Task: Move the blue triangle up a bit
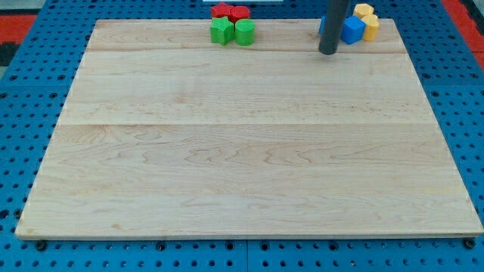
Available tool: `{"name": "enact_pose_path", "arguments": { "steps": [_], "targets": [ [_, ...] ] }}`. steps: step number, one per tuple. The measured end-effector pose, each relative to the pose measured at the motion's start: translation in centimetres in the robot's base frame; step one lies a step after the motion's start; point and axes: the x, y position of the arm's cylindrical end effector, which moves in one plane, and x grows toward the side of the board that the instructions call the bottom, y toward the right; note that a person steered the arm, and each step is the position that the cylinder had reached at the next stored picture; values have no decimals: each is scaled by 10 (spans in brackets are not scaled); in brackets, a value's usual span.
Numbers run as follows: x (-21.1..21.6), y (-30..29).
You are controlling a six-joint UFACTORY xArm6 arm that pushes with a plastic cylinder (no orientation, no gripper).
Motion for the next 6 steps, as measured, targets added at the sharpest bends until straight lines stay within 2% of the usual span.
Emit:
{"name": "enact_pose_path", "arguments": {
  "steps": [2, 3, 4, 5, 6],
  "targets": [
    [-83, -5],
    [-83, -10],
    [-36, -20],
    [-13, -1],
    [-32, 26]
  ]
}}
